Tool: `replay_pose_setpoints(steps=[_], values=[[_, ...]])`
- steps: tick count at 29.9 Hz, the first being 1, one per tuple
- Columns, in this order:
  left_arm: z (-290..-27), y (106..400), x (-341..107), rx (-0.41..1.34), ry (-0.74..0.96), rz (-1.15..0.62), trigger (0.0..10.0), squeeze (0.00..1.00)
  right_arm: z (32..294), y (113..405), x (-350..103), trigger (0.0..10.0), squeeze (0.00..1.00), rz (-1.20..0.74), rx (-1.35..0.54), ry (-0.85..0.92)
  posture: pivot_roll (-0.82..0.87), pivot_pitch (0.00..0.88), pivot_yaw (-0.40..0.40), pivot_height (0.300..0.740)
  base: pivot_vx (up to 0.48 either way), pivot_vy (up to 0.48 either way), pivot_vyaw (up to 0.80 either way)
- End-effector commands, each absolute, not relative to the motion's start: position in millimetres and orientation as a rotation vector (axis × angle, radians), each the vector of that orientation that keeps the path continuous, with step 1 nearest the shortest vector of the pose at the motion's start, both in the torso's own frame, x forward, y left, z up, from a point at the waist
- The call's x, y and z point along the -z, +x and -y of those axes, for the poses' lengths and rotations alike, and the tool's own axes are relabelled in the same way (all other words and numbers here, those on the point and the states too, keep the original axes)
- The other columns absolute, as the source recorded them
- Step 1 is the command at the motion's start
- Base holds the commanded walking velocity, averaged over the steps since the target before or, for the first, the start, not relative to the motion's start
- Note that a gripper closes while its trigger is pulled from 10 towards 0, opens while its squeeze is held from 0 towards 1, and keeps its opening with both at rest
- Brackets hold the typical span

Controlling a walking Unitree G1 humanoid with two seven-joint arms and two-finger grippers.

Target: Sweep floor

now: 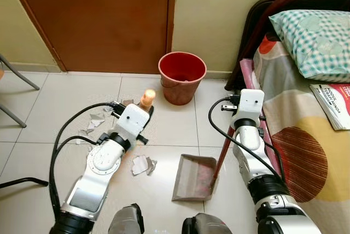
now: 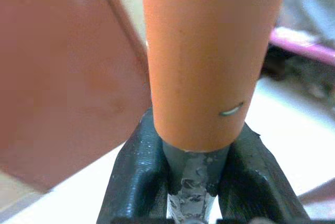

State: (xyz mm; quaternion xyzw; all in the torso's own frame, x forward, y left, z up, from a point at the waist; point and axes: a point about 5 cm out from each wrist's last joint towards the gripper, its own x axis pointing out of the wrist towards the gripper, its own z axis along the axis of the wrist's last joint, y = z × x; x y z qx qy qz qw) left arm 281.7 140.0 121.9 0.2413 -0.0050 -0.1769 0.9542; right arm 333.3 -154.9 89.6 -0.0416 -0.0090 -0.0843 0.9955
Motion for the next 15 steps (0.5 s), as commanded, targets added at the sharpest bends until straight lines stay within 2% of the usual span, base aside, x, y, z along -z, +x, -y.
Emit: replay_pose_setpoints(steps=[1, 6, 10, 15], values=[[-153, 287, -130, 0.295, 0.563, 0.044, 10.0, 0.00, 155, 337, -95, 10.0, 0.00, 0.039, 0.169, -0.090, 0.06, 0.133, -0.053, 0.740, 0.000, 0.000, 0.00], [-148, 297, -159, 0.215, 0.425, 0.155, 10.0, 0.00, 155, 337, -94, 10.0, 0.00, 0.043, 0.167, -0.093, 0.06, 0.134, -0.055, 0.740, 0.000, 0.000, 0.00], [-132, 300, -191, 0.189, 0.329, 0.299, 10.0, 0.00, 155, 338, -94, 10.0, 0.00, 0.045, 0.168, -0.095, 0.06, 0.134, -0.055, 0.740, 0.000, 0.000, 0.00], [-122, 300, -204, 0.191, 0.266, 0.351, 10.0, 0.00, 154, 338, -94, 10.0, 0.00, 0.043, 0.166, -0.095, 0.06, 0.135, -0.055, 0.740, 0.000, 0.000, 0.00]])
